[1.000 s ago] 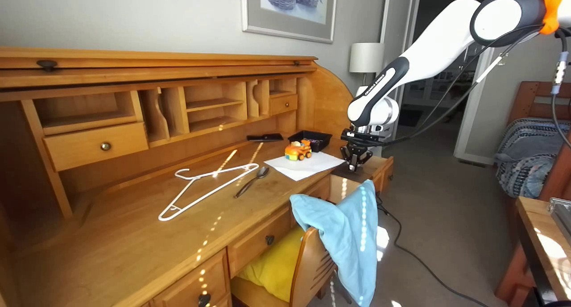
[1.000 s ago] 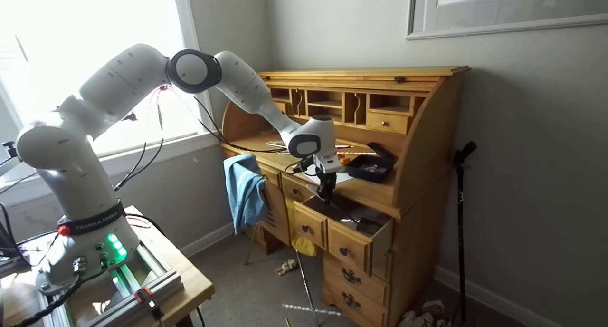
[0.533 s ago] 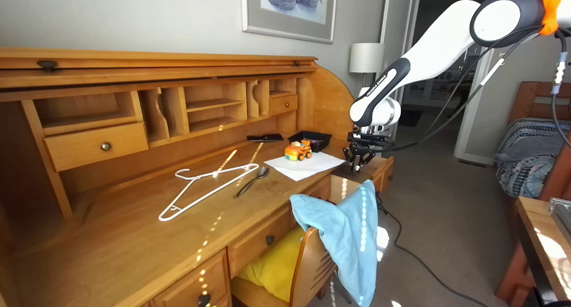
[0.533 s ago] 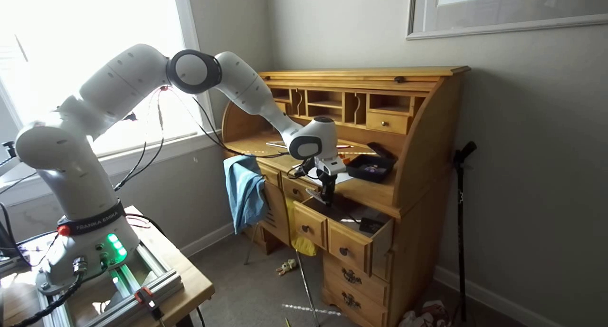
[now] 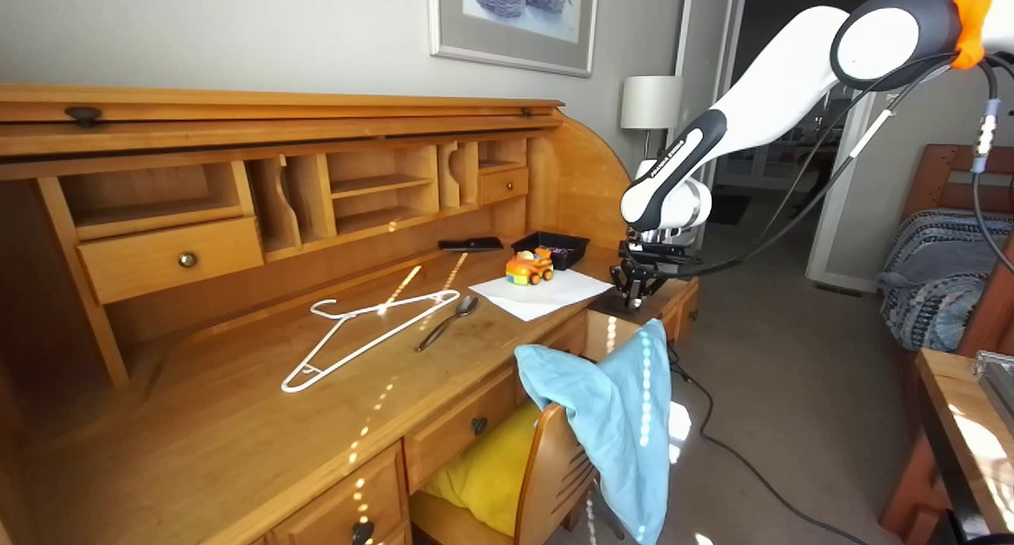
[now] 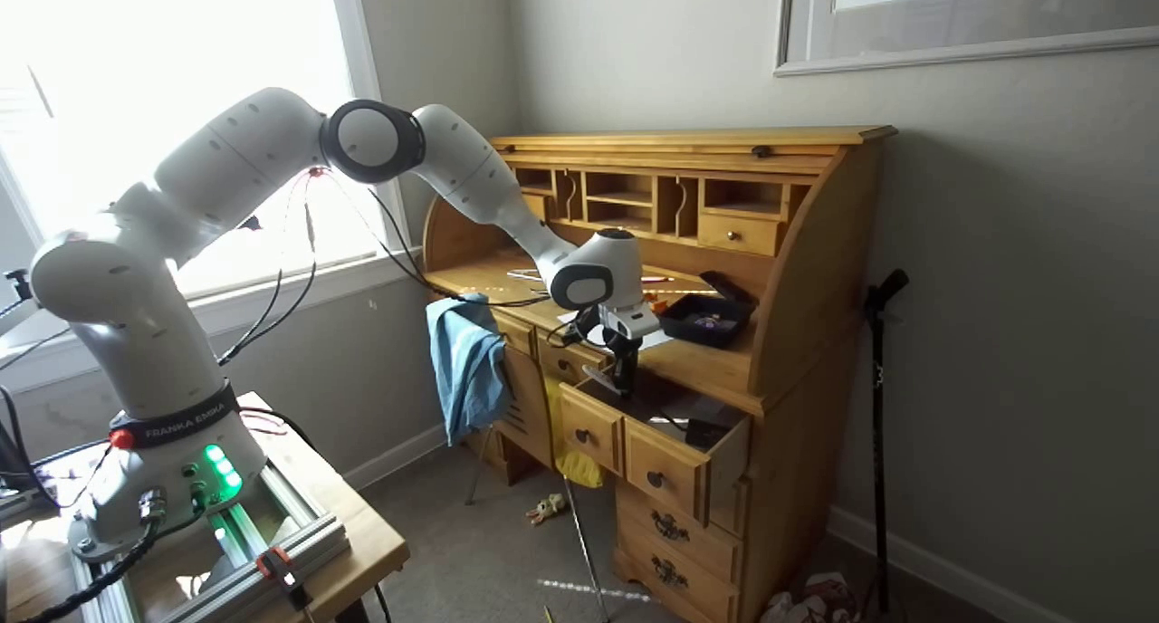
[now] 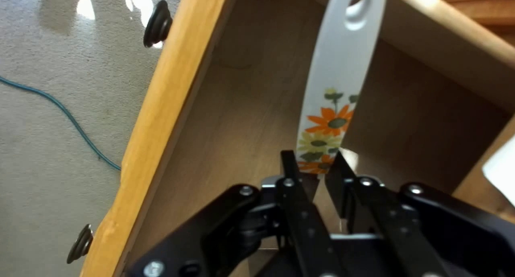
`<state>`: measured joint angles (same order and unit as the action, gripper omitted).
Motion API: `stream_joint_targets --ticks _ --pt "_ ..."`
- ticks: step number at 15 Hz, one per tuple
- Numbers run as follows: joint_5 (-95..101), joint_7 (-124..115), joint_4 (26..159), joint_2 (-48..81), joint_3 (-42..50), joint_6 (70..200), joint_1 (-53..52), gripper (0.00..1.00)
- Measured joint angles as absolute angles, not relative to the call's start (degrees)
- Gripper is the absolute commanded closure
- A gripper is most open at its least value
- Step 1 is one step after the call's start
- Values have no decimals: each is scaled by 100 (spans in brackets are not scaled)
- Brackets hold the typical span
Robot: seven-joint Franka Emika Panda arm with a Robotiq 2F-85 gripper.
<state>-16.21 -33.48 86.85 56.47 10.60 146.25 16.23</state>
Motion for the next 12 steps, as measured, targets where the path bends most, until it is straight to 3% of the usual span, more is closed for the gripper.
stream_joint_targets --ticks 7,8,10,12 --pt "-1738 -3363 8682 5844 1078 14922 1572 94" --pt "-1802 -3460 8679 5861 1078 14984 1559 52" --pt "-1858 -3661 8683 5877 1087 15021 1545 46" --pt "-1858 -3913 8661 5923 1230 15107 1546 32"
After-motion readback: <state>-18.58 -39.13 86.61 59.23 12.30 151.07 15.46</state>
